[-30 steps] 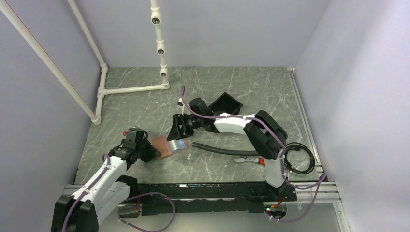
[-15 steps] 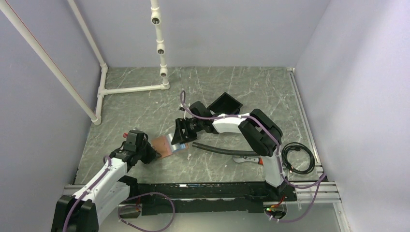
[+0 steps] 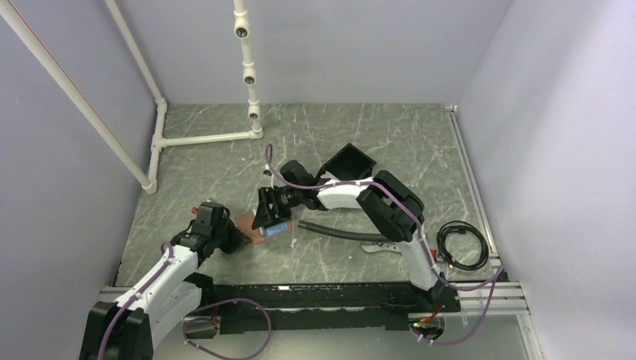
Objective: Put the credit cards into the card holder
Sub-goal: Open the card holder at the center of the board.
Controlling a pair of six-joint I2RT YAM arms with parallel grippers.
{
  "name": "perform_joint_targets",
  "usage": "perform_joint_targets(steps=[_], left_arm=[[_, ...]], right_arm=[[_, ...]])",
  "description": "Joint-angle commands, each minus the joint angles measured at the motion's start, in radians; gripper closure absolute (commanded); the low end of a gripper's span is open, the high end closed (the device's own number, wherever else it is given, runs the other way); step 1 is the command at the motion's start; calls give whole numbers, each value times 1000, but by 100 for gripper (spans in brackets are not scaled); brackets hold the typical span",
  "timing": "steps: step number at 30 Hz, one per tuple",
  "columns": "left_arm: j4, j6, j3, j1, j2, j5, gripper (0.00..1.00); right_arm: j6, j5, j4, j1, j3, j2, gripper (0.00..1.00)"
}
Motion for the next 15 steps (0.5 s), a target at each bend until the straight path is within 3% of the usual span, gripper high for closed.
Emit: perform_joint_targets(steps=[1, 9, 12, 15], left_arm=[[-6, -2, 1, 2, -22, -2, 100], [-85, 4, 31, 2, -82, -17, 99], [-115, 2, 44, 2, -111, -9, 94], [-144, -9, 54, 2, -129, -14, 97]], right_arm=[[91, -91, 163, 9, 59, 55, 34], [200, -160, 311, 9, 37, 101, 33], [221, -186, 371, 9, 20, 98, 32], [255, -202, 440, 9, 8, 91, 32]])
